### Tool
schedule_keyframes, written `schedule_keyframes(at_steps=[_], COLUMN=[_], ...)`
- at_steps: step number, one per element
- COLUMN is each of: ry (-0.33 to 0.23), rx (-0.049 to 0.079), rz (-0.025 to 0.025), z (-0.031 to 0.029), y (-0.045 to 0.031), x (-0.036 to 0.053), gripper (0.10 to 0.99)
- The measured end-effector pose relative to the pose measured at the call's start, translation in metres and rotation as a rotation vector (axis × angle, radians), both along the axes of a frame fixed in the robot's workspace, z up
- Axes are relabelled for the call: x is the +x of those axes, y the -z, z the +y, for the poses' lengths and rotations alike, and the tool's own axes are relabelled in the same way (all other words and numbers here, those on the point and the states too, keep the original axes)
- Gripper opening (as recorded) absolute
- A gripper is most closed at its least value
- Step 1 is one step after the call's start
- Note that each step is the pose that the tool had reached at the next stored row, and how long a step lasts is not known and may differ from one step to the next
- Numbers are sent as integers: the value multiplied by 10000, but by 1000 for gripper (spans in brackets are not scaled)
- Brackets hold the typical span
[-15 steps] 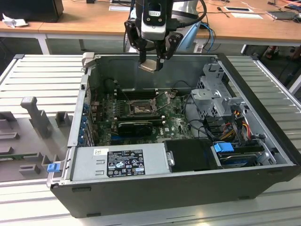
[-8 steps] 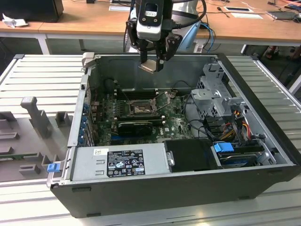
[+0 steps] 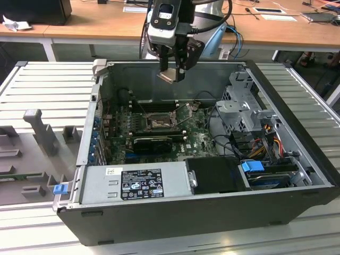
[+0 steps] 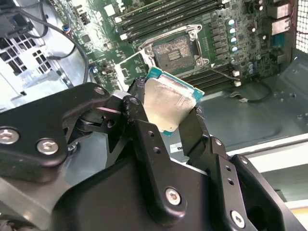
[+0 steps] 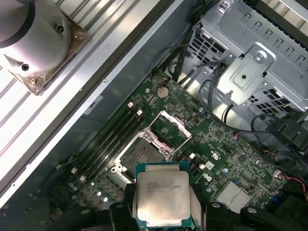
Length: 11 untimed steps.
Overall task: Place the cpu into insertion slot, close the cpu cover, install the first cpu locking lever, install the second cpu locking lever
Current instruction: 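Place the cpu into insertion slot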
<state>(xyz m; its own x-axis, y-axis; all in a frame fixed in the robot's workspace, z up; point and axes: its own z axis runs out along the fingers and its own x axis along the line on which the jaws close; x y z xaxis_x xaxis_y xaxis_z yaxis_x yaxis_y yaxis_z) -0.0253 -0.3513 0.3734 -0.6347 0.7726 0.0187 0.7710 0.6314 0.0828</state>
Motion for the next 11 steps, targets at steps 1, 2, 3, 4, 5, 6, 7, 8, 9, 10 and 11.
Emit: schedule_keyframes(at_steps=[1, 2, 3, 4, 5, 6, 7, 8, 9, 10, 11], ry=[77, 199, 272, 353, 386, 392, 391, 393, 409, 461, 598], rx=[0, -1, -1, 0, -2, -3, -3, -11, -22, -27, -28], rz=[0, 1, 0, -1, 0, 10, 29, 53, 55, 54, 54], z=[0, 0, 0, 1, 0, 0, 0, 0, 0, -1, 0], y=[2, 3, 4, 10, 16, 26, 35, 40, 41, 41, 43], x=[0, 0, 0, 0, 0, -1, 0, 0, 0, 0, 0], gripper=[529, 529, 529, 529, 529, 529, 529, 529, 529, 529, 529])
